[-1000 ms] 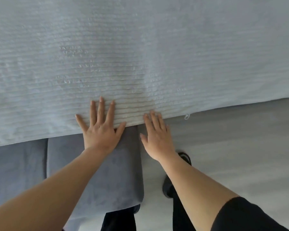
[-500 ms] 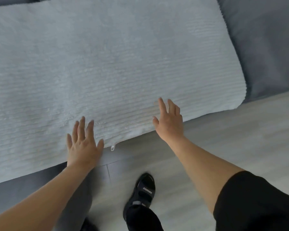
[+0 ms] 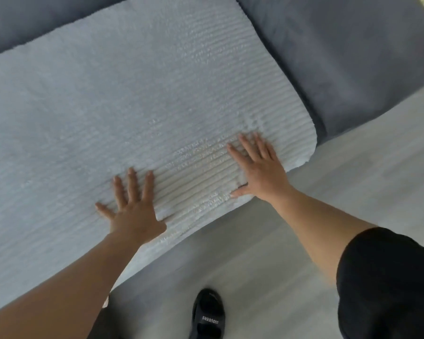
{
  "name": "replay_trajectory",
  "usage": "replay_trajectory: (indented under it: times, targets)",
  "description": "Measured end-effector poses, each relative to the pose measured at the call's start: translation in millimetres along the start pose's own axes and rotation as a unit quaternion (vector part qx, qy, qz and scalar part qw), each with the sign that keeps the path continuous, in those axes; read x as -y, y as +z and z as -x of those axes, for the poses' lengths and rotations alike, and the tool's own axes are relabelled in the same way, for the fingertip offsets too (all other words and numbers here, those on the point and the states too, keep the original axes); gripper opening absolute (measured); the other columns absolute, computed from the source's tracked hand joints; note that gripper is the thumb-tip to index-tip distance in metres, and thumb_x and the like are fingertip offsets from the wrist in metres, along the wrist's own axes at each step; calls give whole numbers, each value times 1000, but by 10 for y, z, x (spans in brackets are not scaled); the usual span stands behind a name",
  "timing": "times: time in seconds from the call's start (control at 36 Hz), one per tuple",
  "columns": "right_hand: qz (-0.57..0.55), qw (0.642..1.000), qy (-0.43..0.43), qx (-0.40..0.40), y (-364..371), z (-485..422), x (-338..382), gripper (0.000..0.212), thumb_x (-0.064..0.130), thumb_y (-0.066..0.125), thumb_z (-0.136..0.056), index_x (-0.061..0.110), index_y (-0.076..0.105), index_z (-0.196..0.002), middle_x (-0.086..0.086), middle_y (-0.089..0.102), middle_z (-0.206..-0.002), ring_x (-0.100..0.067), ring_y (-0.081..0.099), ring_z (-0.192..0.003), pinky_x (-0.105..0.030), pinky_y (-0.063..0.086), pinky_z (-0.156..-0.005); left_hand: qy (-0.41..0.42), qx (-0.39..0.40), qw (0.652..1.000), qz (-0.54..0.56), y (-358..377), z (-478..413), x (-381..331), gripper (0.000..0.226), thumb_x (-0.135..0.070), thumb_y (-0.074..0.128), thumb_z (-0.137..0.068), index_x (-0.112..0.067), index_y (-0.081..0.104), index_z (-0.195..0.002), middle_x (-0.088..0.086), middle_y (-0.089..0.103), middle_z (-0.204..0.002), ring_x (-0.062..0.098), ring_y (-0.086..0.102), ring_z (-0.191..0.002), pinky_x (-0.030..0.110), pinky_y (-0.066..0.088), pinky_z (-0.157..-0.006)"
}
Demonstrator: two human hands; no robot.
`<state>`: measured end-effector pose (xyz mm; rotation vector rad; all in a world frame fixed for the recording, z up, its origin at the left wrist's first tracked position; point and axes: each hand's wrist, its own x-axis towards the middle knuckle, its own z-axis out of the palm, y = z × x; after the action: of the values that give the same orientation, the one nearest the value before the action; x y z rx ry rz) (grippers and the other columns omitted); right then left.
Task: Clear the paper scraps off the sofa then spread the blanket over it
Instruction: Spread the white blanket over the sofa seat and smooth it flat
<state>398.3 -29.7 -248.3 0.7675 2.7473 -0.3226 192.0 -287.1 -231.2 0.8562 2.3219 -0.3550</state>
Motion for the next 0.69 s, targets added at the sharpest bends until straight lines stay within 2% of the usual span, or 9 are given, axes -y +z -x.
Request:
replay_trajectory:
  times: [0.08, 0.14, 0.22, 0.28, 0.39, 0.5, 0.56, 0.61, 0.69]
  targets:
    - [-33, 987, 158, 19, -83, 198, -508, 133, 63, 82, -69, 43, -14, -158, 2, -18, -169, -35, -7, -156, -55, 16, -124, -13, 32, 999, -28, -168, 22, -46, 142, -52, 78, -73, -43, -47, -140, -1, -56, -150, 37, -41, -144, 83, 6, -109]
    - [-78, 950, 298, 52, -125, 286, -733, 116, 48, 76, -84, 44, -14, -157, -1, -6, -170, -40, 20, -151, -51, 32, -115, -19, 49, 998, -43, -303, 46, -110, 133, -40, 76, -78, -40, -37, -148, 2, -45, -158, 37, -33, -149, 81, 9, -111]
    - [-249, 837, 475, 108, -173, 352, -939, 69, 37, 63, -94, 22, 30, -153, -16, 46, -147, -39, 52, -125, -46, 48, -101, -25, 64, 995, -68, -510, 58, -259, 111, -35, 64, -80, -30, -15, -158, 11, -19, -167, 39, -9, -155, 73, 15, -115]
    - [-366, 764, 524, 85, -188, 355, -1002, 55, 36, 63, -94, 5, 50, -138, -18, 58, -136, -38, 58, -120, -44, 50, -100, -2, 30, 998, -63, -674, 32, -380, 92, -43, 59, -80, -22, 12, -156, 12, 8, -163, 35, 17, -151, 62, 28, -117]
    - [-522, 630, 574, -26, -206, 290, -1059, 73, 42, 58, -99, 11, 29, -158, -15, 40, -156, -37, 45, -137, -46, 41, -111, 113, -31, 993, -35, -981, -168, -761, 57, -45, 56, -90, -19, 47, -140, 5, 31, -149, 28, 39, -135, 44, 45, -106]
    - [-645, 466, 592, -126, -121, 133, -1100, 79, 53, 57, -97, 29, 19, -161, -5, 34, -161, -30, 47, -134, -51, 43, -112, 236, -47, 970, 46, -1335, -599, -1447, 44, -36, 53, -100, -17, 55, -140, -1, 44, -146, 22, 57, -123, 40, 52, -99]
    - [-682, 408, 589, -145, -48, 37, -1152, 71, 52, 58, -97, 30, 29, -158, -3, 43, -154, -26, 56, -121, -47, 52, -101, 295, -53, 953, 51, -1520, -842, -1917, 43, -31, 50, -103, -17, 54, -143, -3, 45, -149, 22, 61, -120, 40, 50, -101]
    - [-712, 378, 573, -151, -29, -27, -1170, 40, 45, 59, -99, 22, 60, -131, -3, 62, -132, -19, 64, -102, -36, 58, -78, 344, -67, 936, 36, -1661, -995, -2367, 41, -29, 48, -104, -19, 53, -144, -6, 45, -152, 20, 58, -126, 39, 48, -103]
    - [-744, 335, 554, -164, 29, -21, -1187, 18, 33, 65, -98, 15, 70, -101, -6, 74, -98, -16, 70, -77, -24, 57, -59, 395, -79, 915, 8, -1790, -1132, -2959, 39, -26, 43, -106, -21, 54, -142, -11, 46, -151, 19, 58, -125, 39, 49, -100]
